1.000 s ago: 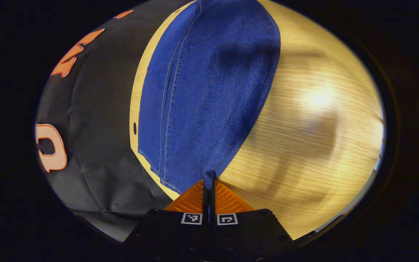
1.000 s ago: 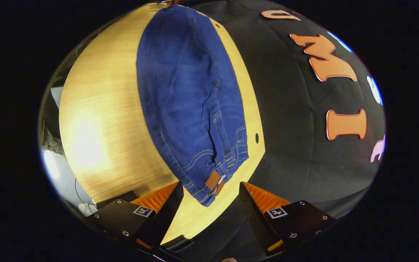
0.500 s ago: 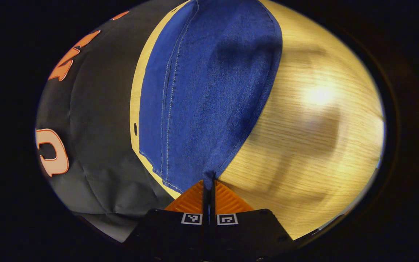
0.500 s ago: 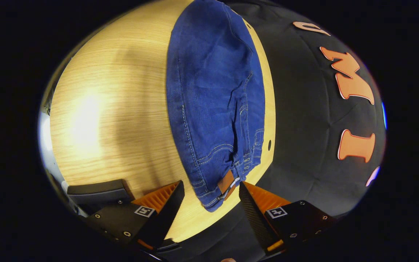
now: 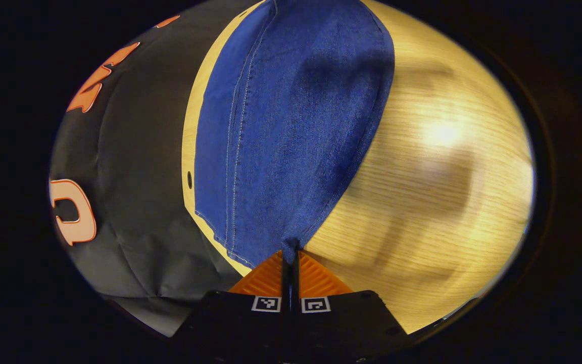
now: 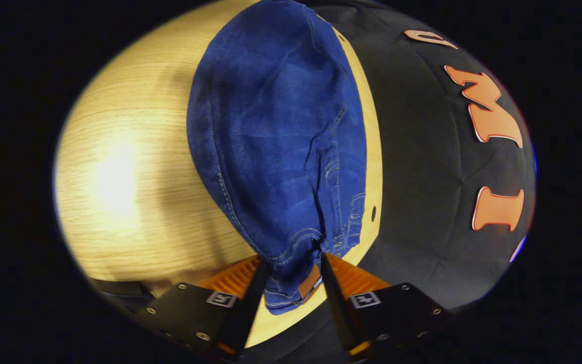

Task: Grasp the waist and the cuffs of the jeans and fold them to make the two legs overlap; first hold the waist and fold one-third of the jeans toward the cuffs, then hold the cuffs and fold the remaining one-third in the same direction to finish folding.

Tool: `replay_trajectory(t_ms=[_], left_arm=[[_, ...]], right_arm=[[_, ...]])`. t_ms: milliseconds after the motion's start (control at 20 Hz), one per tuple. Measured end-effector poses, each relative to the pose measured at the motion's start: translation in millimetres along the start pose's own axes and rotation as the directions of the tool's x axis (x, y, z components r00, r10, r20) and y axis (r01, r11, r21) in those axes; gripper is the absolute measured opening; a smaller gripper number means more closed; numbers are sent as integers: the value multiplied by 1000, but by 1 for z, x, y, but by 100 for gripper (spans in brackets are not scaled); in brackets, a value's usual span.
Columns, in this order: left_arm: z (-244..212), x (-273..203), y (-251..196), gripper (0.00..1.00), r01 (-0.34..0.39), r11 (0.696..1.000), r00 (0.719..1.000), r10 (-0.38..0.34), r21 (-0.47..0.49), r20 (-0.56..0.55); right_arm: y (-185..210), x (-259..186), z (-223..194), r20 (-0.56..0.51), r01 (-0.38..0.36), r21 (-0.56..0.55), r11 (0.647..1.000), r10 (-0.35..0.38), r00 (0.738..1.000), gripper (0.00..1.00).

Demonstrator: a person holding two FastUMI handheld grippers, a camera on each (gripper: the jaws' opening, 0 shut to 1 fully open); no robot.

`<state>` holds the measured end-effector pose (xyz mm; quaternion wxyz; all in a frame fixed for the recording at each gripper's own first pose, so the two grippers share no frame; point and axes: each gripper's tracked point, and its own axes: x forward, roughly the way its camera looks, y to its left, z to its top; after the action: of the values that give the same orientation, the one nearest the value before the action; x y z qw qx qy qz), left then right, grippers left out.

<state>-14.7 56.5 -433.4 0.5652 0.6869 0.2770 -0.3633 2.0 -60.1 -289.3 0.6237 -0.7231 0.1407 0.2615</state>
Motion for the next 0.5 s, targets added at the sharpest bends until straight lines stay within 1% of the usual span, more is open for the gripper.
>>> replay_trajectory(t_ms=[50, 100, 150, 200, 250, 400, 500], left_arm=[[-2, 0, 0, 0, 0, 1000, 1000, 0, -2, 0], [-3, 1, 0, 0, 5, 1000, 1000, -5, -1, 2], [-4, 1, 0, 0, 12, 1000, 1000, -12, -1, 4], [-5, 1, -1, 0, 20, 1000, 1000, -20, -7, 3], [-6, 2, 0, 0, 28, 999, 1000, -28, -16, 5], [-6, 3, 3, 0, 58, 997, 998, -59, -47, -8], [-3, -4, 9, 1, 81, 996, 997, -81, -29, -2]], right_arm=[[4, 4, 0, 0, -23, -16, 1000, 23, 1000, 39], [6, 5, -1, 4, -59, -11, 998, 59, 998, 33], [10, 5, -3, 6, -99, 27, 995, 99, 995, 21], [13, 1, -3, 7, -150, 79, 986, 150, 989, 18], [7, 2, -4, 12, -181, 111, 977, 180, 984, 18], [-4, -7, -3, 23, -238, 154, 959, 237, 971, 18], [-17, -15, 0, 39, -274, 154, 949, 271, 962, 18]])
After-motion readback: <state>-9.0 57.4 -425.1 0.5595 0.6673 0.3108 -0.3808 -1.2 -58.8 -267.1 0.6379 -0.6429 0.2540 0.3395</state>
